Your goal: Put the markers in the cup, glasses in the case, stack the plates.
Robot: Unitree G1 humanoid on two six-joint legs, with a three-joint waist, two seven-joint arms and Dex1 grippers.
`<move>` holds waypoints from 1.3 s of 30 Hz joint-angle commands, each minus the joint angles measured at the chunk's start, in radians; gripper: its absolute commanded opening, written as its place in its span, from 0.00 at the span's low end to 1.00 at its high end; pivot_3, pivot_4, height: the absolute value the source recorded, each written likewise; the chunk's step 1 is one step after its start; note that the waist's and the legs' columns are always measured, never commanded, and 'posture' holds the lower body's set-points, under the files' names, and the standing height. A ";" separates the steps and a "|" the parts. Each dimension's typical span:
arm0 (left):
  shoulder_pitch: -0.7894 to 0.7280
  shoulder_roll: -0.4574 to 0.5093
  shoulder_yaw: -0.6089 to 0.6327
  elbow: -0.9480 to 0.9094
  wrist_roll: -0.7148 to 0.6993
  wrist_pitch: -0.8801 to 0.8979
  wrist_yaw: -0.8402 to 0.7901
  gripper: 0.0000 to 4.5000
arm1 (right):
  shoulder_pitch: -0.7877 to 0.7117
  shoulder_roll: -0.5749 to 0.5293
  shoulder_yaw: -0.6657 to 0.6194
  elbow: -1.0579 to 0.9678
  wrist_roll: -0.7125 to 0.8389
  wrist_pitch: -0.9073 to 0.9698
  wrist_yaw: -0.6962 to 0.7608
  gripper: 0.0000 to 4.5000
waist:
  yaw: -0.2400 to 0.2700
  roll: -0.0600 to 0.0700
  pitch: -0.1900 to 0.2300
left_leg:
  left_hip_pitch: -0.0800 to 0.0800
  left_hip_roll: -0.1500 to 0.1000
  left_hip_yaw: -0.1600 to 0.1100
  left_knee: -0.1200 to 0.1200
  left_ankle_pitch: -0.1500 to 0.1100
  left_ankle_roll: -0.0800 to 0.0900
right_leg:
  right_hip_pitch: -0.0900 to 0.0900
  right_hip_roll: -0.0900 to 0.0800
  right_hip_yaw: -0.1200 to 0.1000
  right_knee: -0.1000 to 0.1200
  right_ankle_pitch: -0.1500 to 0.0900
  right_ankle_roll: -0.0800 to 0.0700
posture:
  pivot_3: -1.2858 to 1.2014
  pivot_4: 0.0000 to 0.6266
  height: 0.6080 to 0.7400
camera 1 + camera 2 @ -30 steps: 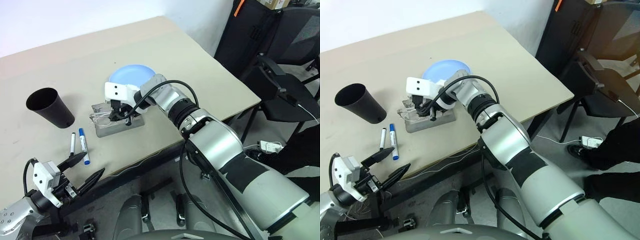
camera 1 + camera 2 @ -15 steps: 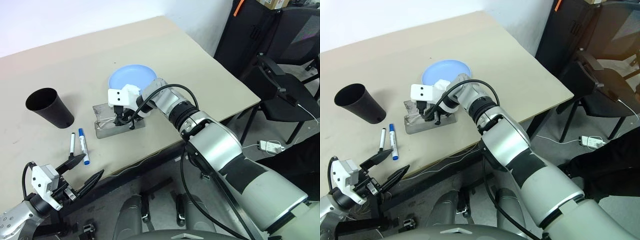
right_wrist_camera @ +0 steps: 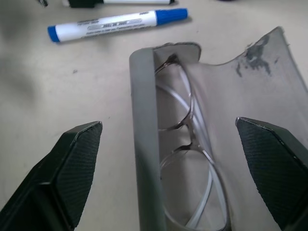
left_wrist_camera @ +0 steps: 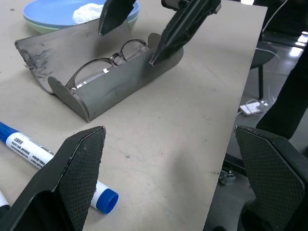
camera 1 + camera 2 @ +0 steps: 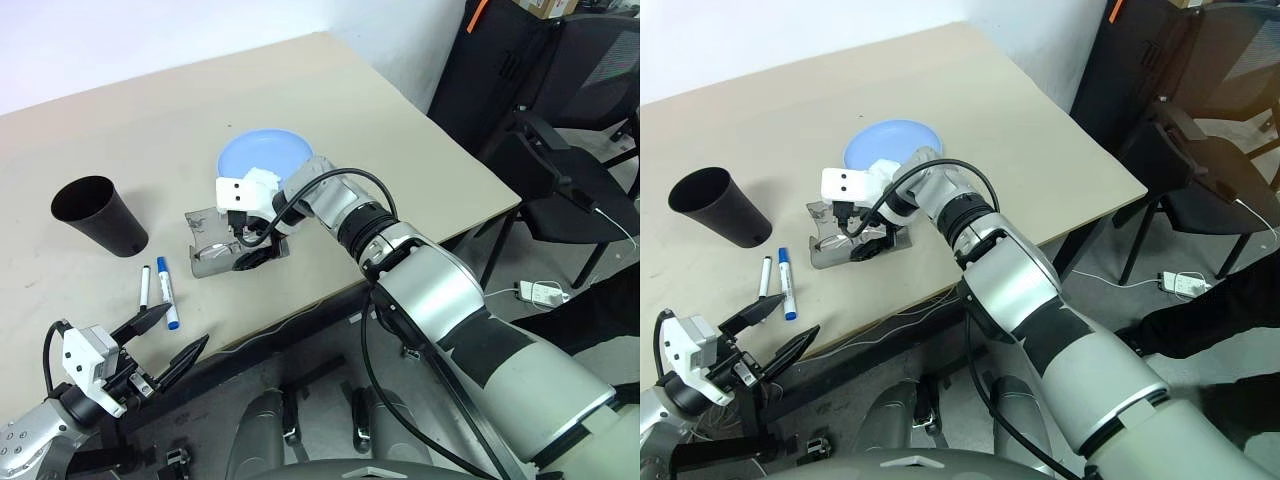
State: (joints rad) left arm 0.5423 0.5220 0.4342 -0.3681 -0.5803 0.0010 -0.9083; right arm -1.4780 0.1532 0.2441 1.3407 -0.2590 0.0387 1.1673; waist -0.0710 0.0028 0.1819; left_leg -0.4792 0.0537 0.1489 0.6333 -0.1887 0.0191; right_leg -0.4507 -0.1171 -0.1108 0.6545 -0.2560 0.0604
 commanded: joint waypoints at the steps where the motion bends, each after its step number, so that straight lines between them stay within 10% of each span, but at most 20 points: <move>1: -0.009 0.017 0.048 -0.040 -0.035 0.013 0.012 1.00 | -0.071 0.010 -0.048 -0.027 0.048 0.008 0.018 1.00 | 0.000 0.000 0.000 | 0.000 0.000 0.000 0.000 0.000 0.000 | 0.000 0.000 0.000 0.000 0.000 0.000 | 0.52 0.24 0.79; 17: -0.033 0.000 0.069 -0.091 -0.073 0.048 0.093 1.00 | -0.030 -0.125 -0.168 -0.106 0.173 0.074 0.076 1.00 | 0.000 -0.001 0.000 | 0.000 0.000 0.000 0.002 0.000 0.000 | 0.002 0.000 0.000 0.001 0.001 0.001 | 0.52 0.24 0.79; 26: -0.079 0.027 0.108 -0.094 -0.113 0.102 0.118 1.00 | 0.064 -0.136 -0.289 -0.197 0.316 0.108 -0.039 0.34 | 0.001 -0.001 0.000 | 0.001 0.005 0.000 0.007 0.000 0.000 | 0.008 0.005 -0.001 0.001 0.002 0.002 | 0.52 0.24 0.79; 39: -0.142 0.030 0.082 -0.106 -0.110 0.155 0.129 1.00 | 0.069 -0.150 -0.336 -0.224 0.419 0.176 -0.025 0.34 | -0.004 0.002 0.002 | 0.001 0.002 -0.020 0.007 0.000 0.000 | 0.021 0.010 -0.016 -0.002 0.004 -0.001 | 0.52 0.24 0.79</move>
State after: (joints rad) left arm 0.3902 0.5462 0.5052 -0.4392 -0.6834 0.1559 -0.7784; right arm -1.3802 0.0009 -0.0800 1.1534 0.1365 0.2317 1.1448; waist -0.0745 0.0051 0.1835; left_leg -0.4776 0.0435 0.1133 0.6360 -0.1842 0.0205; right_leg -0.4250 -0.1119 -0.1366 0.6529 -0.2537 0.0631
